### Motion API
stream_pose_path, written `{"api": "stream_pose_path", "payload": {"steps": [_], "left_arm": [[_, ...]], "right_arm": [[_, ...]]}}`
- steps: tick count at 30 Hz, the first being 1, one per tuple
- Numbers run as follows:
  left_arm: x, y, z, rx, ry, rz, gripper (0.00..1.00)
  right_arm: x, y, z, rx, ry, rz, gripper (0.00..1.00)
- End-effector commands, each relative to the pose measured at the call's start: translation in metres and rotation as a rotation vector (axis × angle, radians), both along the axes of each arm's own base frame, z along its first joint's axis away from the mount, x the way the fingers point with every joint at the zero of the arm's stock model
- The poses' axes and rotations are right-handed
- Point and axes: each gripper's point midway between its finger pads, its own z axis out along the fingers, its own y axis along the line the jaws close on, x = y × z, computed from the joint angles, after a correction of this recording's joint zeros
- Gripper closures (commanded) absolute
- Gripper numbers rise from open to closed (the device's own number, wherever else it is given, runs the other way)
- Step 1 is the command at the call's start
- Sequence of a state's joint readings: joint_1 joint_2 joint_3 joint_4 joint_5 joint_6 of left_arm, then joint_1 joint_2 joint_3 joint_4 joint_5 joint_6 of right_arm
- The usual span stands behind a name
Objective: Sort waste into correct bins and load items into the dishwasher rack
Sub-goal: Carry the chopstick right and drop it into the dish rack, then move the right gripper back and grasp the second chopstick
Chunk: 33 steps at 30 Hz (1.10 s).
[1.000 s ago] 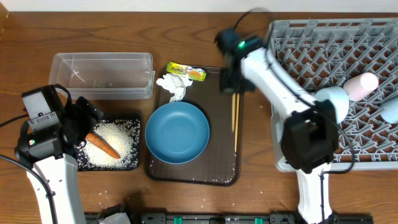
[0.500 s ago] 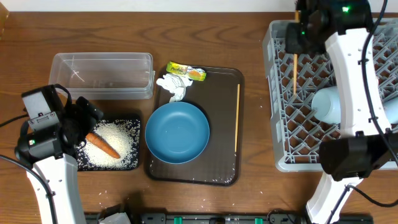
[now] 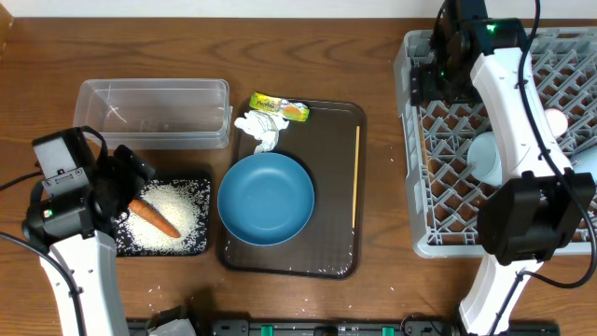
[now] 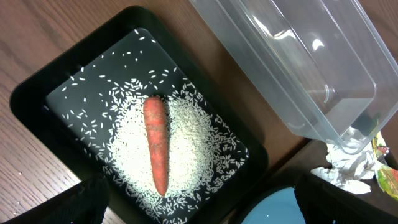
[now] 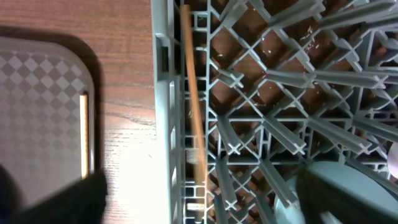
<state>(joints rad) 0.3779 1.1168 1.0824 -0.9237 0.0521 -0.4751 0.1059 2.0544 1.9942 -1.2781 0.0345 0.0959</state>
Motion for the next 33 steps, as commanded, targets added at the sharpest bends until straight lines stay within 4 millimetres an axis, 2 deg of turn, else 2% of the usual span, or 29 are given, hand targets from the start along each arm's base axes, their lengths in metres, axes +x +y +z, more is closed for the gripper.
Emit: {"api": "stream_pose_path", "payload": {"steps": [1, 7, 10, 11, 14, 17, 23, 27, 33], "left_arm": [[0.000, 0.004, 0.004, 0.009, -0.004, 0.016, 0.03], [0.000, 0.004, 0.004, 0.009, -0.004, 0.016, 0.03], [0.000, 0.004, 0.004, 0.009, -0.004, 0.016, 0.03], [0.000, 0.004, 0.004, 0.009, -0.004, 0.016, 0.03], [0.000, 0.004, 0.004, 0.009, -0.004, 0.016, 0.03], [0.000, 0.004, 0.004, 0.009, -0.004, 0.016, 0.03], [0.000, 0.004, 0.004, 0.009, -0.004, 0.016, 0.03], [0.000, 0.004, 0.004, 0.009, -0.004, 0.016, 0.03], [0.000, 0.004, 0.004, 0.009, -0.004, 0.016, 0.03]], "right_arm": [[-0.005, -0.001, 0.009, 0.013, -0.002, -0.064, 0.01], [-0.019, 0.029, 0.041, 0.090, -0.043, -0.057, 0.06], [-0.029, 0.057, 0.054, 0.121, -0.062, -0.066, 0.06], [-0.034, 0.073, 0.056, 0.137, -0.061, -0.054, 0.06], [-0.041, 0.105, 0.051, 0.142, -0.054, 0.004, 0.06], [-0.051, 0.142, 0.033, 0.121, -0.023, 0.046, 0.06], [-0.063, 0.178, -0.020, 0.003, 0.051, -0.018, 0.06], [-0.066, 0.184, -0.057, -0.042, 0.121, -0.027, 0.06], [-0.071, 0.177, -0.108, -0.102, 0.235, -0.041, 0.08]]}}
